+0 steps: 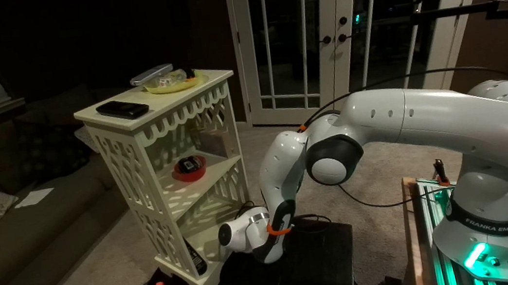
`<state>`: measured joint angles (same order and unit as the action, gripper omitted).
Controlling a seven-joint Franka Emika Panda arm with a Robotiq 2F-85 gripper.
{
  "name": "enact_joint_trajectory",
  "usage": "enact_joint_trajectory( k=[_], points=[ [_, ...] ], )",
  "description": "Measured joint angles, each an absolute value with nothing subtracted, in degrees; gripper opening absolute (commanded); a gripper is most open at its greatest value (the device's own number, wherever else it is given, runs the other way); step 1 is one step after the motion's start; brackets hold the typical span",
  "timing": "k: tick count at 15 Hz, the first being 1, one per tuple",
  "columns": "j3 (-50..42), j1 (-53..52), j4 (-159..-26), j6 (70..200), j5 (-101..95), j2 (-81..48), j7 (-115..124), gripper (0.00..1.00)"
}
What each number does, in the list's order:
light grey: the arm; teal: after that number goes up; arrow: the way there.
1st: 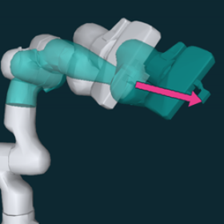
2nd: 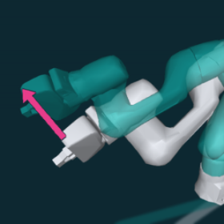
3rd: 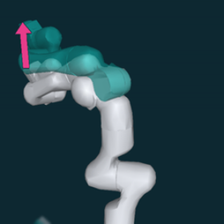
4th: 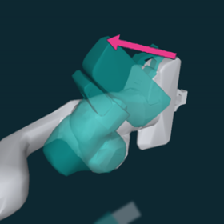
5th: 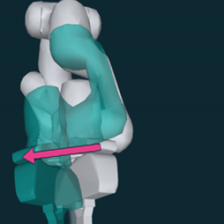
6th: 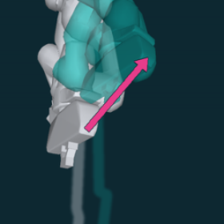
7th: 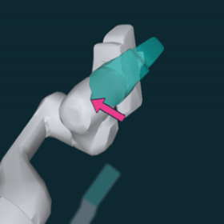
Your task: Put the white object on the white plate on top of the shelf.
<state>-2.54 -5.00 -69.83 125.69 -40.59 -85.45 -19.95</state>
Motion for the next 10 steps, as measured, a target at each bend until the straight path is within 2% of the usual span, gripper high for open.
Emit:
enact_joint_trajectory(
  k=[10],
  points=[
    [-3.2,-5.5,-70.0,125.5,-40.4,-85.4,-15.6,1.0]
  ],
)
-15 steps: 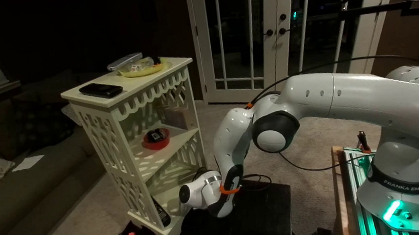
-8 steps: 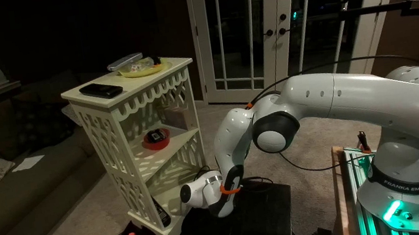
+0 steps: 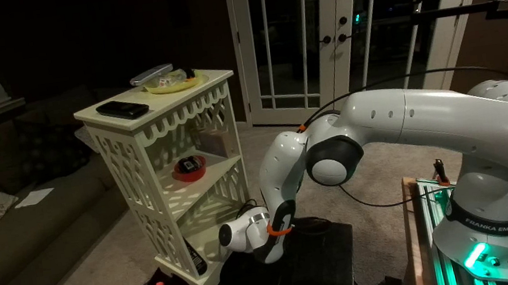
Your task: Put the white object on the white plate on top of the shelf.
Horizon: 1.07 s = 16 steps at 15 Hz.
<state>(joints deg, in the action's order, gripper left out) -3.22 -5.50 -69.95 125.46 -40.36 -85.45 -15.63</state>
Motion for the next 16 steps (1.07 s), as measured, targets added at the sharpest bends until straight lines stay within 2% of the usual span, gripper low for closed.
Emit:
enact_joint_trajectory(
  k=[16],
  points=[
    [-3.5,-5.8,-70.5,120.8,-35.6,-85.5,-13.8,1.0]
  ],
)
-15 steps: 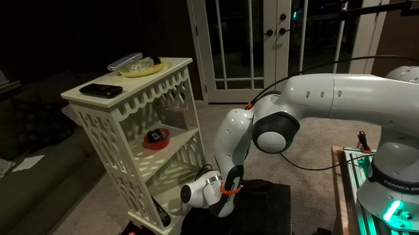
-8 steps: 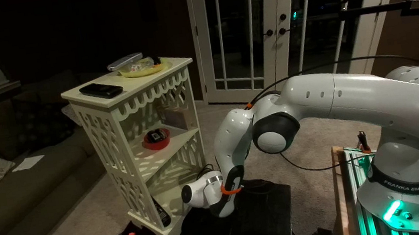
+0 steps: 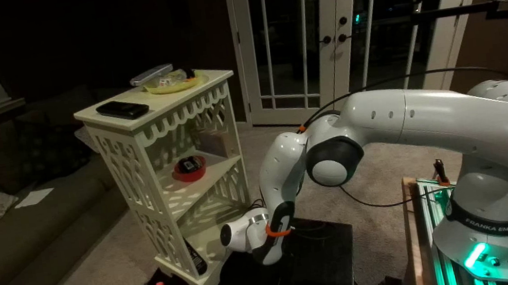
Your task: Put the white object on the white plate on top of the shelf.
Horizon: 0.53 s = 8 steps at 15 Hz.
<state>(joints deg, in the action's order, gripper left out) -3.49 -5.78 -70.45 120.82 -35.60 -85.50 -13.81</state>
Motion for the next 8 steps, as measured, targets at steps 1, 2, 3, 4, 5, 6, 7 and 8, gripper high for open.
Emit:
enact_joint_trajectory(
  k=[1,2,3,4,5,6,7,8],
  points=[
    [-3.5,-5.8,-70.5,120.7,-35.3,-85.5,-13.8,1.0],
    [-3.5,-5.7,-70.5,120.7,-35.2,-85.5,-13.8,1.0],
    [-3.5,-5.7,-70.5,120.7,-35.1,-85.5,-13.8,1.0],
    [-3.5,-5.8,-70.4,120.7,-35.1,-85.5,-13.8,1.0],
    [-3.5,-5.7,-70.4,121.1,-35.1,-85.5,-14.4,1.0],
    [-3.5,-5.5,-70.4,121.7,-35.1,-85.5,-15.3,1.0],
    [-3.4,-5.1,-70.4,122.4,-35.0,-85.5,-16.5,1.0],
    [-3.3,-4.5,-70.4,123.2,-34.9,-85.5,-18.0,1.0]
  ],
)
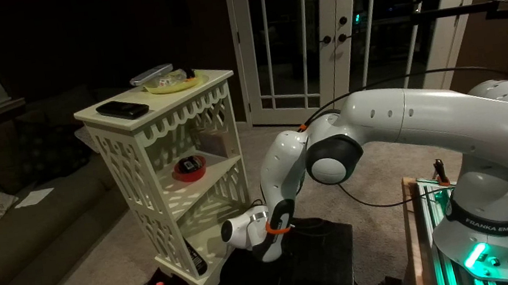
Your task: Put the white object on the white plate on top of the shelf.
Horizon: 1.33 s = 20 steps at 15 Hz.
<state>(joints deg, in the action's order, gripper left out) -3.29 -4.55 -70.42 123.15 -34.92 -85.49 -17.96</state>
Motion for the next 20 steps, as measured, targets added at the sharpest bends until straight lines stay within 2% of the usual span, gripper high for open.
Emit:
enact_joint_trajectory(
  k=[7,14,20],
  points=[
    [-2.3,-0.2,-70.6,124.8,-32.6,-85.5,-25.9,1.0],
    [-1.9,-0.1,-75.1,132.2,-32.0,-84.8,-19.5,1.0],
    [-2.1,-0.1,-76.4,133.1,-32.1,-84.1,-18.0,1.0]
  ],
)
